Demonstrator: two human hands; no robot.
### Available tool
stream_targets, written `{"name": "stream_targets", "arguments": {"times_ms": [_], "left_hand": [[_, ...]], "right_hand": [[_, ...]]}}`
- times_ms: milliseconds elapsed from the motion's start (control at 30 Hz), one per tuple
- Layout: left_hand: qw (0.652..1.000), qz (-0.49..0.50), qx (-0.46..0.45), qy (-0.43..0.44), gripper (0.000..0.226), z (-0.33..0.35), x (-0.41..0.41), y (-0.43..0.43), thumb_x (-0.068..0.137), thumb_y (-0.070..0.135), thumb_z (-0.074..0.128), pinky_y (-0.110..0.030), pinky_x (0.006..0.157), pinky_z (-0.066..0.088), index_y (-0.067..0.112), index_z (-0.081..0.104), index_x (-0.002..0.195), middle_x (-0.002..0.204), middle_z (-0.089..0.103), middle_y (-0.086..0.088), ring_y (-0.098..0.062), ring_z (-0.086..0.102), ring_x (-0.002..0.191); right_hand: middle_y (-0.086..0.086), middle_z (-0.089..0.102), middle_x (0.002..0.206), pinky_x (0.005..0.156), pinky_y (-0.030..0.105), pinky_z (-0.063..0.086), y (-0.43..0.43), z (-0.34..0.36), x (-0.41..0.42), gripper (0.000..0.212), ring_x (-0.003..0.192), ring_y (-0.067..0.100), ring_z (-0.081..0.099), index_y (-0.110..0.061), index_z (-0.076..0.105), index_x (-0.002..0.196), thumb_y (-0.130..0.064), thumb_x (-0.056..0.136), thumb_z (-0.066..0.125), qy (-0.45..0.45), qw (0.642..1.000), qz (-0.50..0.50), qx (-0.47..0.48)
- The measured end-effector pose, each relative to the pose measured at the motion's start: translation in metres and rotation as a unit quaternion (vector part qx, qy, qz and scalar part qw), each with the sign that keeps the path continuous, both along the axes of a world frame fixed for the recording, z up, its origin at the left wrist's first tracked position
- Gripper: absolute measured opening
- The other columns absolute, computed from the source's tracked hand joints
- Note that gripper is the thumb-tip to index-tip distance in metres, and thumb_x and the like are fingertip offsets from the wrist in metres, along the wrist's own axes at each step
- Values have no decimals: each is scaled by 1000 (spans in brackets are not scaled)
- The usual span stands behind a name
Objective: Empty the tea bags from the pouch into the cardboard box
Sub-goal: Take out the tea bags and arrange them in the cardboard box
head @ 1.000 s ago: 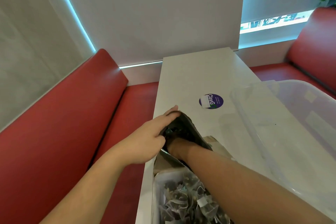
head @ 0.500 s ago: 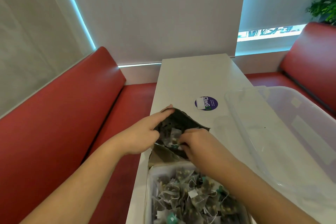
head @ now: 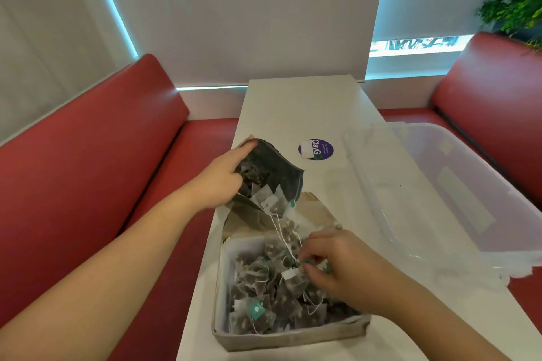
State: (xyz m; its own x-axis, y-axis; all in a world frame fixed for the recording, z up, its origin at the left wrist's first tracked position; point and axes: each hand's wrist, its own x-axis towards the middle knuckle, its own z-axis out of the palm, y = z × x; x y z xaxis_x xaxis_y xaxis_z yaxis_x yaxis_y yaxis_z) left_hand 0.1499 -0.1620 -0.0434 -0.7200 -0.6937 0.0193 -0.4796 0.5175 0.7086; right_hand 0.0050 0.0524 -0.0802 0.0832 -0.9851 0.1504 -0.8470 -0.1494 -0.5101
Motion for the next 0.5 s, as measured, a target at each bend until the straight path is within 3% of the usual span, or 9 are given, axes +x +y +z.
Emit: {"name": "stream_targets", "arguments": {"times_ms": [100,200,333,400,500], "left_hand": [[1000,-3,23,10,84,-4,3,-2,78,-16,35,-34,118,24,30,29,147,154,30,4,-13,26,142],[1000,-2,24,6,84,-7,5,0,77,-16,35,-32,117,24,29,29,147,154,30,4,-13,25,142],[1000,-7,29,4,84,-9,7,1,77,-16,36,-36,118,23,31,29,147,154,30,4,-12,25,143],[999,-16,30,2,84,-10,7,2,77,-16,36,-35,118,22,31,28,147,155,28,7,-11,23,143],[999,-26,23,0,84,-11,6,6,78,-17,35,-24,115,18,28,26,148,156,23,11,-7,18,144]], "right_hand": [[-3,64,91,77,27,50,1,-26,-2,17,80,11,58,-16,69,93,-21,91,53,61,996,5,58],[2,63,108,84,30,48,3,-40,-1,22,95,18,59,-16,66,106,-17,94,48,99,988,15,121],[-5,57,127,93,32,48,14,-29,-1,36,112,17,55,-27,54,129,-19,95,48,109,986,24,127],[-10,59,121,88,30,50,17,-15,-2,32,107,15,56,-32,57,125,-27,94,51,115,991,10,74],[-11,63,99,74,26,52,11,0,-1,18,88,10,58,-30,68,103,-32,90,55,92,995,-33,-9]]}}
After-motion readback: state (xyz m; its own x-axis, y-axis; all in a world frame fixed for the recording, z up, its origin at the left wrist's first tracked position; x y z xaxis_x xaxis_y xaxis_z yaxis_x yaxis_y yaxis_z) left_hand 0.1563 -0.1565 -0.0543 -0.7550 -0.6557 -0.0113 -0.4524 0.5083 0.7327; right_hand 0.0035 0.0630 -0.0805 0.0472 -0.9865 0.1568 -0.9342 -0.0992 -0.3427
